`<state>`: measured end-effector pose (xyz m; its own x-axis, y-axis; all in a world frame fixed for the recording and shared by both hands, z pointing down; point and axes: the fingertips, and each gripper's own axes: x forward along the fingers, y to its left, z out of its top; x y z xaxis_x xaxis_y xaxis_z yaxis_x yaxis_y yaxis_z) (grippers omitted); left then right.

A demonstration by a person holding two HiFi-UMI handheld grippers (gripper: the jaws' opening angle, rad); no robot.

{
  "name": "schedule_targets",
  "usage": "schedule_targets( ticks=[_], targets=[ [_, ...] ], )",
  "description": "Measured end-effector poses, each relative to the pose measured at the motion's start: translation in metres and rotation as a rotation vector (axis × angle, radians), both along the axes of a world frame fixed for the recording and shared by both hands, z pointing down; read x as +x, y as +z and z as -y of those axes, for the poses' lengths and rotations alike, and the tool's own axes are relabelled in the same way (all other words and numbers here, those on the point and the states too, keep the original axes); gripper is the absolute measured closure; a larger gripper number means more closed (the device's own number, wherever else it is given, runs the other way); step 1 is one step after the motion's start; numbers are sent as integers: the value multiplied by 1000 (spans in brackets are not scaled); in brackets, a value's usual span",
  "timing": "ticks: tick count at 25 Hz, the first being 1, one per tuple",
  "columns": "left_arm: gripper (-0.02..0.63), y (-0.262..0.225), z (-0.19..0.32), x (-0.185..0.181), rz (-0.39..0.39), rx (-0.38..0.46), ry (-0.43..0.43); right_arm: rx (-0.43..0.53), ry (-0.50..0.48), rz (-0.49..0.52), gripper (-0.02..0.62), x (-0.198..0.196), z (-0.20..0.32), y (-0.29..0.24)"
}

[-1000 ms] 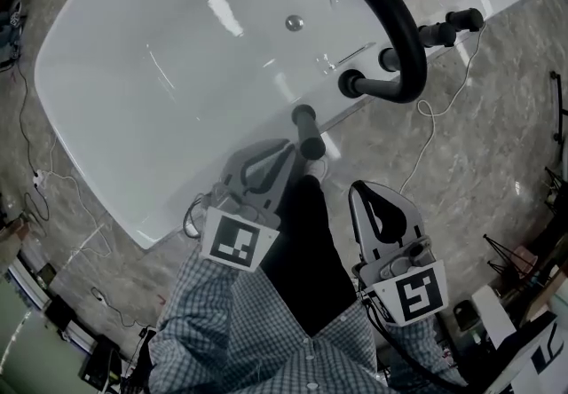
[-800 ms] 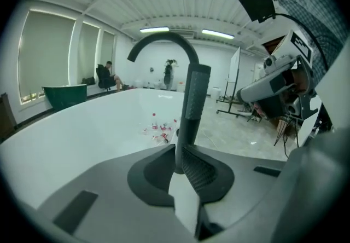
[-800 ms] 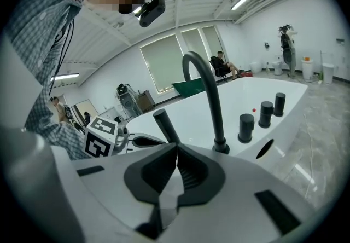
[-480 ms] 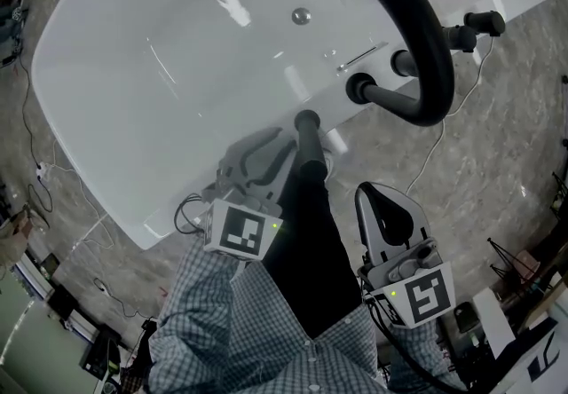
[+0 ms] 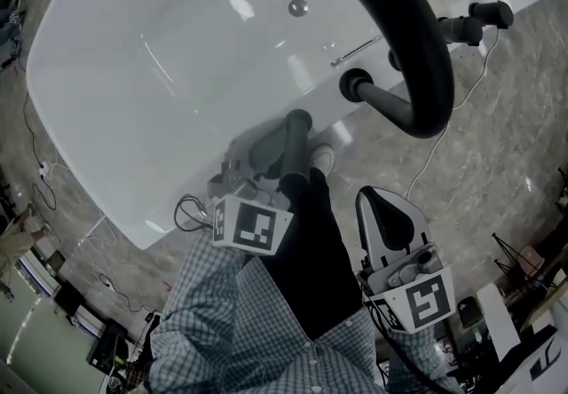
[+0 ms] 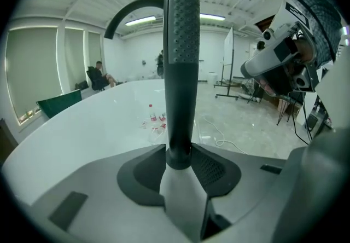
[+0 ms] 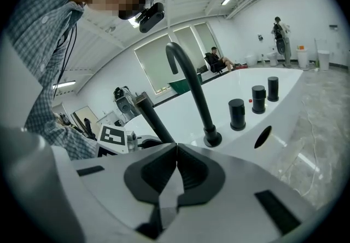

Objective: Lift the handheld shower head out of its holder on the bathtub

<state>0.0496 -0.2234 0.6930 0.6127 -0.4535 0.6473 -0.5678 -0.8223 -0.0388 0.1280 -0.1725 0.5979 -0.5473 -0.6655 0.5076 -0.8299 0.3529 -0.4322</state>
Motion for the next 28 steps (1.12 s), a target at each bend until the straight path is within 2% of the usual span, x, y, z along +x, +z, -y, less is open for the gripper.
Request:
schedule_targets(
  ticks=[15,24,28],
  targets=[
    [485,-1,5,9,44,36,35,-2,69,4,578,13,-6,-2],
    [482,-18,8,13,8,45,22,-4,100,-23,577,16,-10,-11],
    [482,-30,5,10,14,71,39,8,114,-30,578,15,-12,-19]
  ],
)
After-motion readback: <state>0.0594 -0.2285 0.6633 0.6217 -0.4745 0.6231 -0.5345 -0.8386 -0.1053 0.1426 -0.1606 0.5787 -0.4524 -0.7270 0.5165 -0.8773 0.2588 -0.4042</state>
